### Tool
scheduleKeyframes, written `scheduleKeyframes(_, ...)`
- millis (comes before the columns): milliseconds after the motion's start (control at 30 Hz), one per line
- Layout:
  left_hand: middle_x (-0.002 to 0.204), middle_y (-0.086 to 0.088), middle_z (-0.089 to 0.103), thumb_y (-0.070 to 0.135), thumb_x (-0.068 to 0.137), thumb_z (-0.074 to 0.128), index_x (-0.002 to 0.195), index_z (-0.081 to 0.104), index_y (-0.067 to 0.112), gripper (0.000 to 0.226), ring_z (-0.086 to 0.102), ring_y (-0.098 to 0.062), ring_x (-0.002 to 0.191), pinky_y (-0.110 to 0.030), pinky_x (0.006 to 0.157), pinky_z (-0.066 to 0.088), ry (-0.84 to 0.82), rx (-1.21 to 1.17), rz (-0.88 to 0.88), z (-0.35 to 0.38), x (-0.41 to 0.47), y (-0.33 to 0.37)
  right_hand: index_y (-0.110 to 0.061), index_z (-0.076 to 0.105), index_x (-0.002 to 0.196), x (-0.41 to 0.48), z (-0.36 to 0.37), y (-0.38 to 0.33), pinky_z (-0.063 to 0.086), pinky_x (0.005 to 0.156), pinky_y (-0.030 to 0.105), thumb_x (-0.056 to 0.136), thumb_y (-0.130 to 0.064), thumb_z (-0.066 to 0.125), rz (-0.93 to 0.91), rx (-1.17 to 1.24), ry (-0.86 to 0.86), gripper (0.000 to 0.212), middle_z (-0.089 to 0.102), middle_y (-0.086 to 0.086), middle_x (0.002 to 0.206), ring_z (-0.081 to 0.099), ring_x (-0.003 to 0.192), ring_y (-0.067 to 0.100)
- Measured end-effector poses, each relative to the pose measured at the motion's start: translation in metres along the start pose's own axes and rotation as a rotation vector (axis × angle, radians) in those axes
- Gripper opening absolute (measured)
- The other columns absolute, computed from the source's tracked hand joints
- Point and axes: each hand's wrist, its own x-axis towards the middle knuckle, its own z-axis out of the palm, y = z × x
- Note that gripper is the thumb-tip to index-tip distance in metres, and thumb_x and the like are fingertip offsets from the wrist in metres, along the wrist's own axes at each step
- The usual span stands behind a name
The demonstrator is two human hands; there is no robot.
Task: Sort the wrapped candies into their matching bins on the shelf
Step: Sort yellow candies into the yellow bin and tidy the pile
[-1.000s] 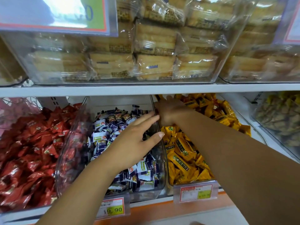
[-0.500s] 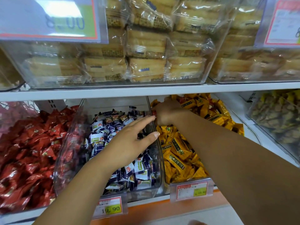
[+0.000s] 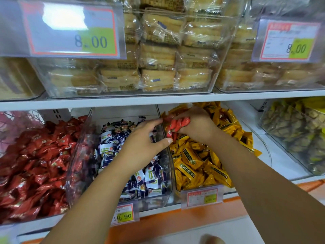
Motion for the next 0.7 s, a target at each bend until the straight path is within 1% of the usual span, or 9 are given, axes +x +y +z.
scheduleKeyframes(33,0.129,0.013,0.045,0.043,0.082,0.069,0.138,0.044,0.037,0.062,0.044,-0.008,0.123,-0.031,0.104,0.038,0.014,0.023,0.024,0.001,-0.001,0.003,-0.030,0.075,0.093,-0.007,-0.001,0.001,0.053,0.079,0.033,0.072,-0.038,0.076,-0.009,0.098,0.025,0.023,0.067,-0.005,0.086,0.063,0.082,0.016)
scheduleKeyframes(100,0.122,0.015,0.047,0.044,0.082,0.068,0.138,0.044,0.038,0.061,0.045,-0.011,0.119,-0.031,0.099,0.039,0.024,0.065,0.080,0.005,-0.003,0.010,-0.033,0.075,0.088,-0.024,-0.007,-0.003,0.052,0.078,0.030,0.075,-0.026,0.078,0.029,0.234,0.026,0.015,0.072,-0.008,0.084,0.066,0.080,0.011)
scheduleKeyframes(167,0.125,0.017,0.053,0.046,0.082,0.066,0.136,0.045,0.043,0.058,0.049,-0.009,0.110,-0.031,0.094,0.043,0.014,0.057,0.136,0.010,-0.004,0.017,-0.035,0.073,0.081,-0.039,-0.014,-0.008,0.051,0.071,0.026,0.078,-0.011,0.074,0.051,0.307,0.051,0.024,0.073,-0.008,0.078,0.065,0.074,0.011)
scheduleKeyframes(233,0.124,0.018,0.059,0.047,0.082,0.066,0.131,0.050,0.046,0.052,0.054,-0.002,0.101,-0.024,0.090,0.045,0.006,-0.008,0.167,0.016,-0.005,0.023,-0.033,0.072,0.075,-0.050,-0.018,-0.010,0.049,0.065,0.026,0.079,-0.002,0.068,0.060,0.331,0.082,0.032,0.072,-0.005,0.073,0.064,0.069,0.013)
scheduleKeyframes(367,0.112,0.019,0.066,0.047,0.082,0.066,0.117,0.063,0.048,0.035,0.058,0.004,0.100,-0.020,0.088,0.048,0.069,-0.020,0.195,0.024,-0.005,0.030,-0.031,0.066,0.070,-0.063,-0.016,-0.009,0.047,0.067,0.030,0.084,-0.007,0.065,0.113,0.358,0.095,0.027,0.065,-0.006,0.072,0.060,0.074,0.013)
scheduleKeyframes(467,0.097,0.023,0.069,0.038,0.082,0.069,0.101,0.069,0.048,0.021,0.061,0.004,0.090,-0.019,0.080,0.050,0.151,-0.054,0.185,0.025,-0.005,0.032,-0.026,0.073,0.095,-0.067,-0.012,-0.013,0.039,0.079,0.023,0.086,-0.013,0.066,0.128,0.316,0.149,0.017,0.051,-0.018,0.077,0.050,0.092,0.011)
scheduleKeyframes(533,0.088,0.024,0.069,0.034,0.084,0.069,0.097,0.071,0.042,0.016,0.063,-0.001,0.081,-0.024,0.074,0.052,0.173,-0.080,0.168,0.024,-0.004,0.030,-0.024,0.073,0.100,-0.066,-0.009,-0.012,0.037,0.081,0.023,0.087,-0.017,0.067,0.139,0.317,0.175,0.016,0.047,-0.022,0.077,0.047,0.100,0.013)
scheduleKeyframes(600,0.085,0.018,0.070,0.027,0.087,0.066,0.097,0.073,0.034,0.014,0.064,-0.004,0.076,-0.026,0.070,0.053,0.170,-0.140,0.118,0.022,-0.001,0.027,-0.027,0.073,0.098,-0.065,-0.007,-0.012,0.038,0.082,0.026,0.084,-0.020,0.070,0.159,0.344,0.176,0.016,0.049,-0.022,0.080,0.047,0.104,0.016)
scheduleKeyframes(700,0.090,0.009,0.072,0.018,0.091,0.062,0.088,0.072,0.032,0.017,0.067,-0.005,0.076,-0.021,0.062,0.055,0.158,-0.280,0.026,0.015,0.003,0.024,-0.031,0.074,0.090,-0.063,-0.009,-0.009,0.048,0.084,0.029,0.082,-0.019,0.073,0.217,0.520,0.185,0.015,0.065,-0.019,0.087,0.056,0.099,0.018)
